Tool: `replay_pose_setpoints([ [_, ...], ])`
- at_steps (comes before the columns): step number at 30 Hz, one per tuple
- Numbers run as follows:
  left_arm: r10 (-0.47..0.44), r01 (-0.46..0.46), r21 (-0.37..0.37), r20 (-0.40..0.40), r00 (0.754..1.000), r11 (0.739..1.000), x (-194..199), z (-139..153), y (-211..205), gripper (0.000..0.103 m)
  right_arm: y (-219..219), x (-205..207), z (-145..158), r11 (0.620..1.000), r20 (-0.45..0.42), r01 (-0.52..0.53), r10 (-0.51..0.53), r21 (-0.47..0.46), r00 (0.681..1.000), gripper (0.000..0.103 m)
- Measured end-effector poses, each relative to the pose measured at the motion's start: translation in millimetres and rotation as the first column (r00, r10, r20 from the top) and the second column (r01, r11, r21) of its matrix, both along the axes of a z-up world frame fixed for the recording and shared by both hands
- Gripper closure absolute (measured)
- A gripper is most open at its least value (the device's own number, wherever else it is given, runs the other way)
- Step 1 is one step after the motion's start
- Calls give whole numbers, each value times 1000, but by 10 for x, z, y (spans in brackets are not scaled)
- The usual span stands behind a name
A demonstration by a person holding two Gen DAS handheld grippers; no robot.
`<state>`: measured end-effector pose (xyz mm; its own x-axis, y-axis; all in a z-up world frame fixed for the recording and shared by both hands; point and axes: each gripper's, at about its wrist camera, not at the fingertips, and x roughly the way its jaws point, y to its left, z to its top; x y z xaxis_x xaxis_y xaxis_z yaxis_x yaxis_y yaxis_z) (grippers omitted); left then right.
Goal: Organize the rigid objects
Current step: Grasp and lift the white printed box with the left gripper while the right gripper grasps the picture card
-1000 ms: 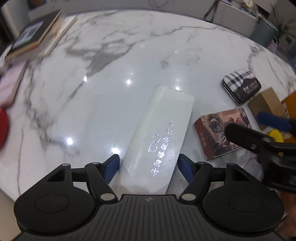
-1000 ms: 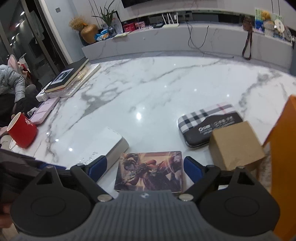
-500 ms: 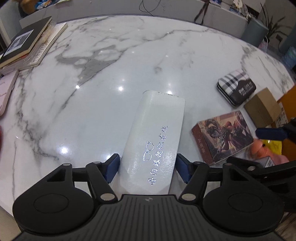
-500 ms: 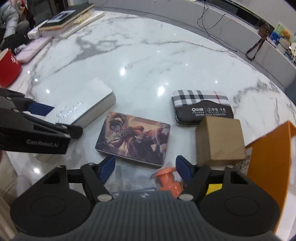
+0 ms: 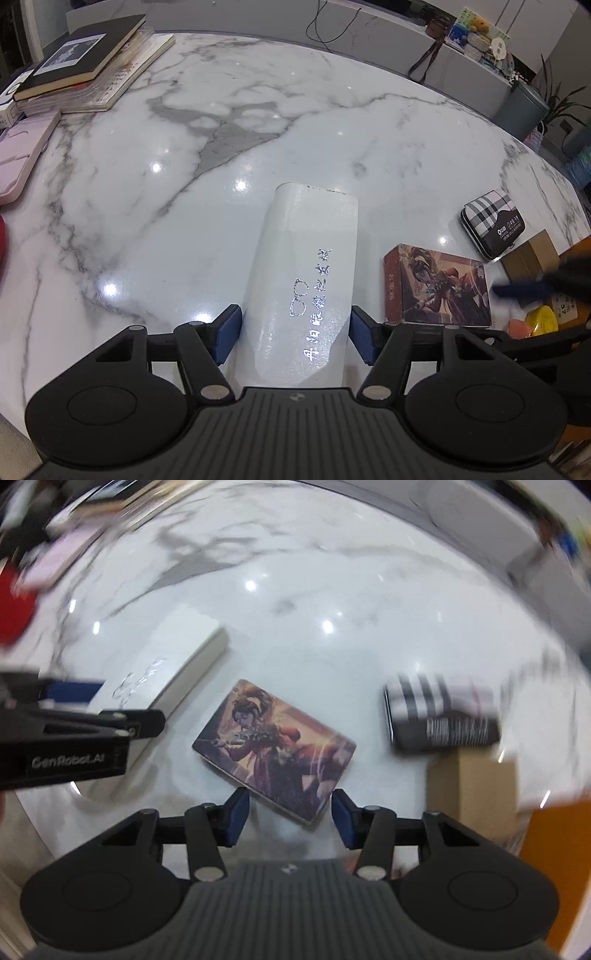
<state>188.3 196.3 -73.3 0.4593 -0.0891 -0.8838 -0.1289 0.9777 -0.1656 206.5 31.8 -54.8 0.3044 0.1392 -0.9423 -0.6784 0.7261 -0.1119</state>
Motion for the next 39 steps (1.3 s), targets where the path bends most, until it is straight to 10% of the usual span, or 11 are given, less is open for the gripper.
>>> replay_pose_setpoints([
  [2, -16, 15, 21, 10, 1000, 1000, 23, -8, -10, 28, 140, -82, 37, 984, 83, -163, 168, -65, 982, 18],
  [10, -68, 66, 52, 48, 997, 996, 56, -34, -28, 27, 390, 94, -168, 903, -41, -416, 414, -110, 909, 21],
  [17, -106, 99, 91, 66, 992, 991, 82, -47, -87, 30, 213, 360, -210, 958, -141, -288, 287, 12, 948, 27],
  [24, -109, 104, 87, 58, 992, 991, 77, -35, -88, 33, -122, 158, -178, 994, -208, 111, -108, 2, 972, 38],
  [39, -131, 120, 159, 62, 989, 980, -6, -54, -199, 34, -294, -198, -136, 987, -20, 60, -58, 150, 998, 42],
])
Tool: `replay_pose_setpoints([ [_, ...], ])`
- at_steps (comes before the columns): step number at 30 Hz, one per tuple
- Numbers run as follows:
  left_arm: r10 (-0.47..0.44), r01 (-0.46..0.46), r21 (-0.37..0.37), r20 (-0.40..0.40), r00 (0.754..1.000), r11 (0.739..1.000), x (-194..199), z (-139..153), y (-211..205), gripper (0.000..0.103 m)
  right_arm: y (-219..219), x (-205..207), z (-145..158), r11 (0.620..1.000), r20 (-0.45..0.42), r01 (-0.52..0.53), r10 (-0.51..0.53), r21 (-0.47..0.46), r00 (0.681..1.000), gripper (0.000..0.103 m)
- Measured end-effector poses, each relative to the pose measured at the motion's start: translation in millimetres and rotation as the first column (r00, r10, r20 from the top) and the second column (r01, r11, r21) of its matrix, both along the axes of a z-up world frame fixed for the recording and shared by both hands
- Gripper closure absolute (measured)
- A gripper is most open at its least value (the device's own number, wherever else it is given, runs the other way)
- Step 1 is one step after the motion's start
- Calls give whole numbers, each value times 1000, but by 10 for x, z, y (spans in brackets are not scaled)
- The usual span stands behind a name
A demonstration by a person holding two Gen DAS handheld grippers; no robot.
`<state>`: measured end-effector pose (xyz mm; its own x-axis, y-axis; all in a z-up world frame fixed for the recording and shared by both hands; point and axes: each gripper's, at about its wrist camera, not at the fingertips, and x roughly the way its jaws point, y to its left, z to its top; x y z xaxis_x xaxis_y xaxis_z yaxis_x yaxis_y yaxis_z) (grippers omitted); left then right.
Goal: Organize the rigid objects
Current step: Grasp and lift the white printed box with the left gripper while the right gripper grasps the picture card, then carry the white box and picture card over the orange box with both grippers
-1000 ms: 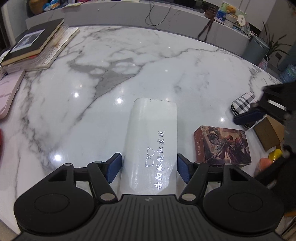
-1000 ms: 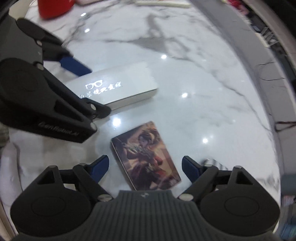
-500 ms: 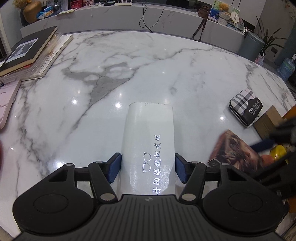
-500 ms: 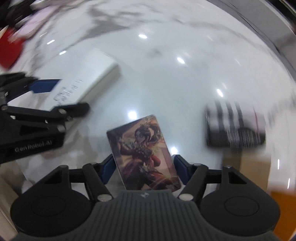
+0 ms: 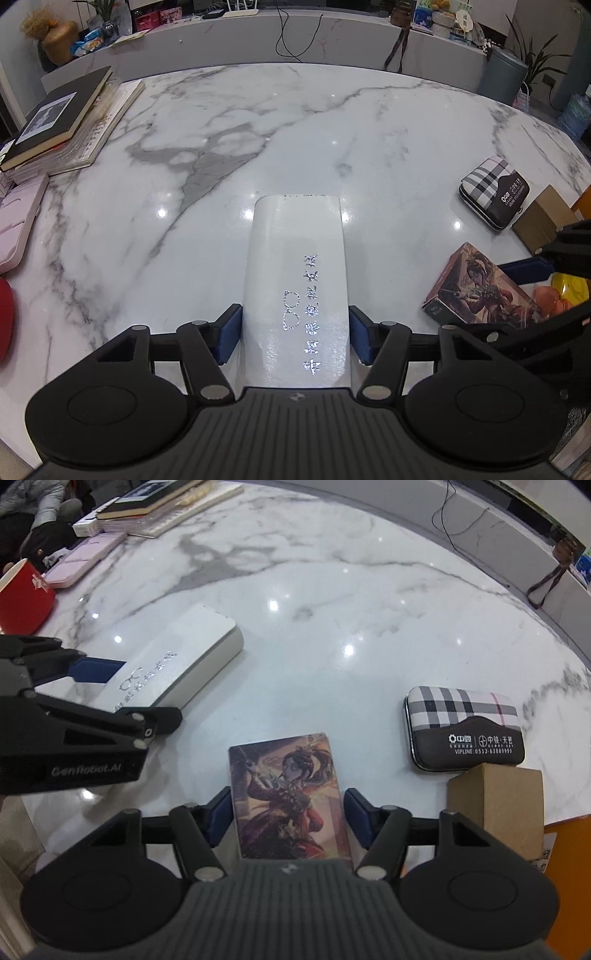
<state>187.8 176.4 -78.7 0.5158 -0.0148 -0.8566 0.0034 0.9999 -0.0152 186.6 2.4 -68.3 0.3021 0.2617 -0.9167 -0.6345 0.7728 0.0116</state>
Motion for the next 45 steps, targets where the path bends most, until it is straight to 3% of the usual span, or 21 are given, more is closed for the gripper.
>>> replay_pose_setpoints([
  [2, 15, -15, -24, 10, 1000, 1000, -16, 9, 29, 35, -7, 30, -33, 1000, 18, 18, -18, 10, 1000, 43],
  [6, 52, -46, -155, 29, 998, 987, -96, 73, 164, 35, -57, -36, 33, 992, 71, 88, -94, 88, 993, 43],
  [15, 70, -36, -187, 178, 982, 982, -346, 557, 44, 35, -485, -406, 615, 928, 169, 185, -249, 322, 954, 43],
  [22, 4, 66, -260, 258, 966, 963, -688, 1093, -546, 35, -1203, -670, 1066, 826, 147, 284, -398, 488, 905, 43],
  [27, -98, 175, -275, 273, 957, 946, -741, 1449, -1228, 35, -1863, -755, 1350, 779, 156, 360, -498, 514, 853, 43],
  [31, -176, 247, -310, 240, 955, 918, -699, 1562, -1810, 35, -2488, -760, 1402, 741, 136, 438, -571, 508, 809, 43],
  [37, -247, 279, -296, 141, 959, 914, -461, 1450, -2666, 35, -3170, -675, 1279, 753, 145, 513, -610, 411, 779, 43],
  [45, -142, 116, -330, -55, 988, 937, -13, 839, -3164, 35, -3685, -354, 895, 749, 63, 566, -620, 344, 782, 43],
])
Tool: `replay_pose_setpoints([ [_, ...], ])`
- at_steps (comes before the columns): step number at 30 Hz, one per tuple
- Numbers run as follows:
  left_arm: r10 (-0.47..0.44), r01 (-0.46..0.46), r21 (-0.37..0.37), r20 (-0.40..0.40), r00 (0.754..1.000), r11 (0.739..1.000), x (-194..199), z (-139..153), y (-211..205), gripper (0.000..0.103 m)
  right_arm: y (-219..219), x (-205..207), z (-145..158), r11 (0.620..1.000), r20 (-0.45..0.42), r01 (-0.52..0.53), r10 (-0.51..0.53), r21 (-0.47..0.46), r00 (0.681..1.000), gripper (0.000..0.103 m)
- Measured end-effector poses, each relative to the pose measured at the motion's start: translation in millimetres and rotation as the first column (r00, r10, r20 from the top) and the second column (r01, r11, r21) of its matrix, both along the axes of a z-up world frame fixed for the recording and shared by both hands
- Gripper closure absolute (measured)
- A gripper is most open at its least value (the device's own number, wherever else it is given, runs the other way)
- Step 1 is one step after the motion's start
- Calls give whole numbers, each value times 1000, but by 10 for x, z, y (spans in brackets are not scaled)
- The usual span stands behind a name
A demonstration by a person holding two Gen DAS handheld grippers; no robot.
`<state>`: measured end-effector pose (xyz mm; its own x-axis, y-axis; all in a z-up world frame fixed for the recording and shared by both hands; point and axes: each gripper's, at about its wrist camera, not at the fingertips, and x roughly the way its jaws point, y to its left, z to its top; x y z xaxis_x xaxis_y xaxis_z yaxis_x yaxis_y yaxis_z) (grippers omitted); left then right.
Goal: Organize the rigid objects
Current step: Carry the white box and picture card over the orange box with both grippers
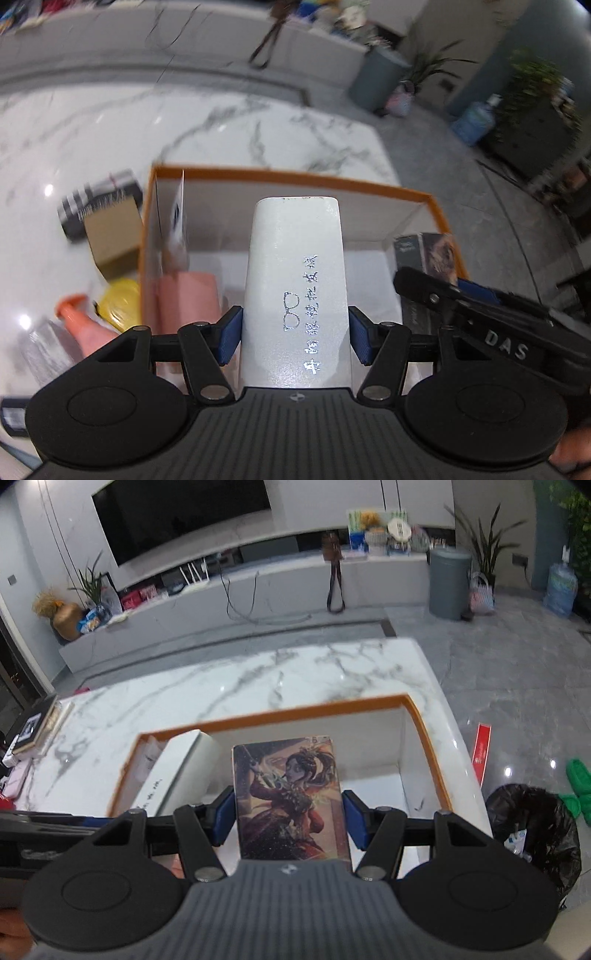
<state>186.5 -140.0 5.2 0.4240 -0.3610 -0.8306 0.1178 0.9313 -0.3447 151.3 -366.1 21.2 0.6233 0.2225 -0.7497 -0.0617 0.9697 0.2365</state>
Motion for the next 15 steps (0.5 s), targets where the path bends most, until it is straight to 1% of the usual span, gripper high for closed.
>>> replay_pose_setpoints([
  [1, 14, -14, 3, -14, 1000, 1000, 56, -69, -18, 35, -36, 56, -66, 1000, -17, 0, 0, 7, 1000, 43],
  [3, 40, -39, 31, -30, 999, 999, 150, -165, -56, 35, -124, 167, -218, 999, -57, -5, 7, 45, 998, 43],
  [8, 112, -106, 75, -77, 991, 992, 305, -394, -97, 35, -153, 430, -525, 993, -154, 20, -2, 113, 988, 43],
  [11, 112, -102, 110, -86, 990, 989, 366, -494, -172, 35, -192, 549, -665, 987, -206, 46, -13, 156, 979, 43],
  [13, 105, -95, 135, -69, 992, 986, 369, -514, -236, 35, -256, 592, -728, 973, -253, 70, -12, 221, 967, 43],
  [15, 100, -87, 167, -69, 993, 982, 359, -540, -293, 35, -292, 584, -737, 967, -274, 86, -18, 238, 962, 43],
])
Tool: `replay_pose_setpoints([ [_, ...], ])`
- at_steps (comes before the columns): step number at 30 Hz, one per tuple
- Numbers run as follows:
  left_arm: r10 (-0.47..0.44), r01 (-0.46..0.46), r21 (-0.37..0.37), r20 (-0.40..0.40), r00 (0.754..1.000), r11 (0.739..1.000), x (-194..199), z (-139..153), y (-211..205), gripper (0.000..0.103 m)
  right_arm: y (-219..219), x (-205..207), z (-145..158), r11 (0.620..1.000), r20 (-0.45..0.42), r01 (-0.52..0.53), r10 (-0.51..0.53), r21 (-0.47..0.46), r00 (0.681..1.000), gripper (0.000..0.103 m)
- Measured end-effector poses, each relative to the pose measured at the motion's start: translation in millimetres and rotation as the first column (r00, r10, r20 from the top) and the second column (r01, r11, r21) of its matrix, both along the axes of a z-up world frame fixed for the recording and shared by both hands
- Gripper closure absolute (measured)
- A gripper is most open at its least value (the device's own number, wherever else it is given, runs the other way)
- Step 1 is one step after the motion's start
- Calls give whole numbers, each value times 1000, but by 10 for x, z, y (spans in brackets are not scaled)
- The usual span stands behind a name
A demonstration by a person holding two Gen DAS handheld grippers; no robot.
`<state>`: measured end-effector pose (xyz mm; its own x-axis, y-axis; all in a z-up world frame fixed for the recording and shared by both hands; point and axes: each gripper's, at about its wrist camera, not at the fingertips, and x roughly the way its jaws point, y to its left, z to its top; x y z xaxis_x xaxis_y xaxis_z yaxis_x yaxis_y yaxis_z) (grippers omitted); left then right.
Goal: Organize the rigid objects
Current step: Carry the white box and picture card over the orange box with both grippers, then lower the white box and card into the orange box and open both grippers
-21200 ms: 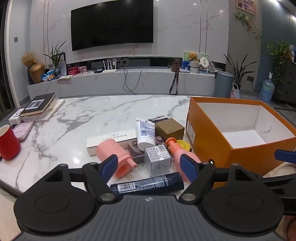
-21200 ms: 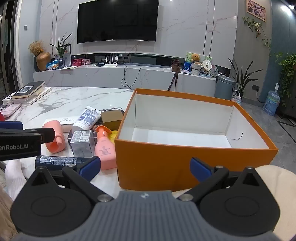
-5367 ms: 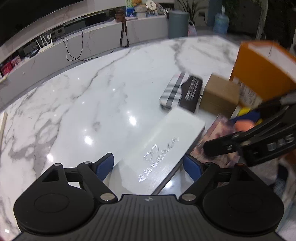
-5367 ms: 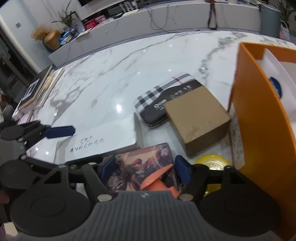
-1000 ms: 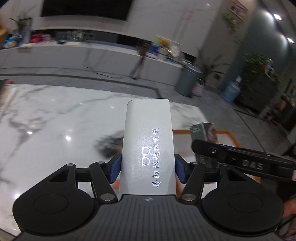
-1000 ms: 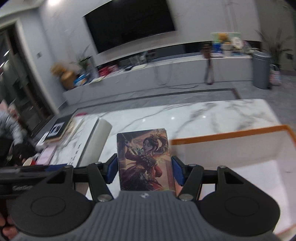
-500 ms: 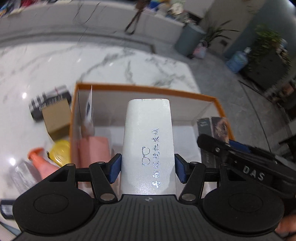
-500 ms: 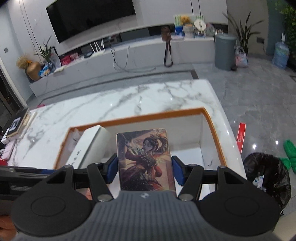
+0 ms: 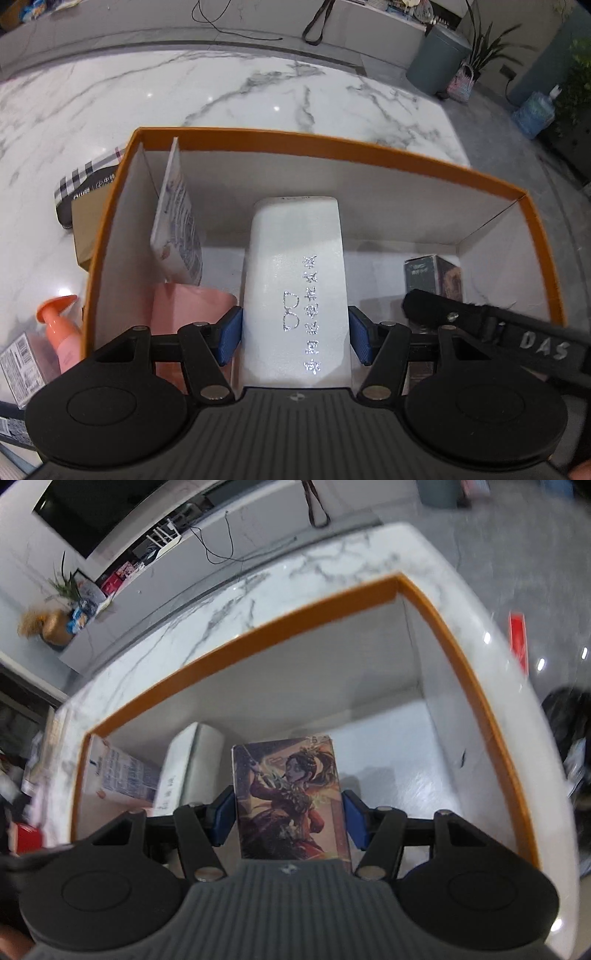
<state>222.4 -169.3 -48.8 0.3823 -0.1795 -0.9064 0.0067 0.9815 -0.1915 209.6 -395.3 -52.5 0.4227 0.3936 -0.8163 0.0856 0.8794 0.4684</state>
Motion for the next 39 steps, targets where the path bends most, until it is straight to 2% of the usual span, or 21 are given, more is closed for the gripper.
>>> replay_pose_setpoints([
  [4, -38, 39, 71, -9, 999, 997, -23, -96, -117, 35, -18, 23, -17, 1000, -27, 5, -5, 12, 1000, 43],
  [9, -61, 64, 94, -32, 998, 994, -3, -95, -134, 34, 75, 43, -29, 1000, -41, -29, 29, 4, 999, 43],
  [11, -75, 79, 91, -48, 996, 993, 0, -100, -133, 29, 115, 52, -25, 999, -39, -33, 32, -2, 999, 43],
  [16, -86, 89, 77, -47, 995, 993, -6, -51, -73, 29, 176, 47, -10, 999, -43, -36, 35, -33, 998, 43],
  [20, -138, 141, 73, -44, 989, 987, -45, 76, -33, 30, 232, 75, -10, 996, -61, -40, 35, -79, 998, 43],
  [22, -161, 163, 90, -25, 987, 983, -91, 185, 2, 30, 266, 97, -25, 993, -82, -47, 38, -112, 996, 43],
  [23, -182, 183, 93, -13, 983, 979, -115, 242, 21, 35, 292, 117, -34, 991, -97, -52, 40, -125, 994, 43],
  [29, -246, 237, 132, 62, 967, 963, -249, 579, 136, 35, 465, 247, -137, 983, -182, -98, 69, -158, 981, 43],
  [34, -229, 213, 128, 123, 966, 969, -309, 743, 309, 35, 526, 334, -275, 985, -256, -88, 48, -146, 966, 44],
  [39, -204, 186, 123, 150, 967, 975, -334, 785, 467, 35, 572, 366, -316, 990, -266, -78, 44, -116, 963, 44],
])
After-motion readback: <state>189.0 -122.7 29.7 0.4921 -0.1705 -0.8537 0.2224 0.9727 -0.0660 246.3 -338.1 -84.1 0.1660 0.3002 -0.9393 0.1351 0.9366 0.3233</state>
